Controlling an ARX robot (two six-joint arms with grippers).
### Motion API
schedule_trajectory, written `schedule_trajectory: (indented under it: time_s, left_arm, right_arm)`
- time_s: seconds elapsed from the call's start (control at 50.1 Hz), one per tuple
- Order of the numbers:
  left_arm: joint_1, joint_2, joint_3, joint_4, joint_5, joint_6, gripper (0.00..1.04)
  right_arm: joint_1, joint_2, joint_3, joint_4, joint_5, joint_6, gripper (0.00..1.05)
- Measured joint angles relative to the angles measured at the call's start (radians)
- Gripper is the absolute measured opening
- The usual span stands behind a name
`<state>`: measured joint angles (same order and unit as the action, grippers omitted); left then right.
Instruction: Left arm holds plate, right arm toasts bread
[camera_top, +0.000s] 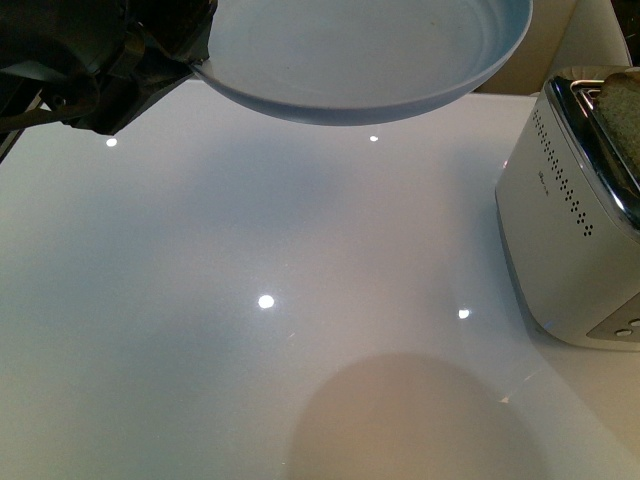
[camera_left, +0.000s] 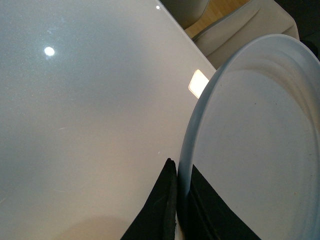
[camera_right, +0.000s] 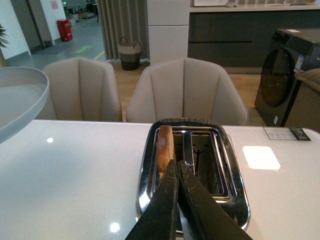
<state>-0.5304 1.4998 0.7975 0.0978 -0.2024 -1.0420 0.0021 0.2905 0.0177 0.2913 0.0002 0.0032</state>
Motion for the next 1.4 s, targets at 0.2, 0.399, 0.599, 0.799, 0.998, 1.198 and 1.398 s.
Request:
schedule_trajectory:
  time_s: [0.2, 0.399, 0.599, 0.799, 0.998, 1.198, 1.398]
  left_arm:
    - [0.000, 0.000, 0.000, 0.000, 0.000, 0.000, 0.03]
    - [0.000, 0.000, 0.000, 0.000, 0.000, 0.000, 0.03]
    - [0.000, 0.000, 0.000, 0.000, -0.001, 0.000, 0.03]
    - [0.000, 0.000, 0.000, 0.000, -0.001, 0.000, 0.03]
    - [0.000, 0.000, 0.000, 0.000, 0.000, 0.000, 0.03]
    - [0.000, 0.000, 0.000, 0.000, 0.000, 0.000, 0.03]
    - [0.000, 0.000, 0.000, 0.000, 0.000, 0.000, 0.03]
  right_arm:
    - [0.000, -0.063, 0.000, -0.062, 0.000, 0.000, 0.02]
    - [0.000, -0.115, 0.000, -0.115, 0.000, 0.000, 0.02]
    - [0.000, -0.280, 0.000, -0.287, 0.001, 0.000, 0.02]
    - [0.000, -0.283, 0.000, -0.290, 0.001, 0.000, 0.09]
    - [0.000, -0.283, 0.000, -0.290, 0.001, 0.000, 0.38]
    - [0.000, -0.284, 0.000, -0.290, 0.001, 0.000, 0.70]
    - [0.000, -0.284, 0.000, -0.290, 0.001, 0.000, 0.97]
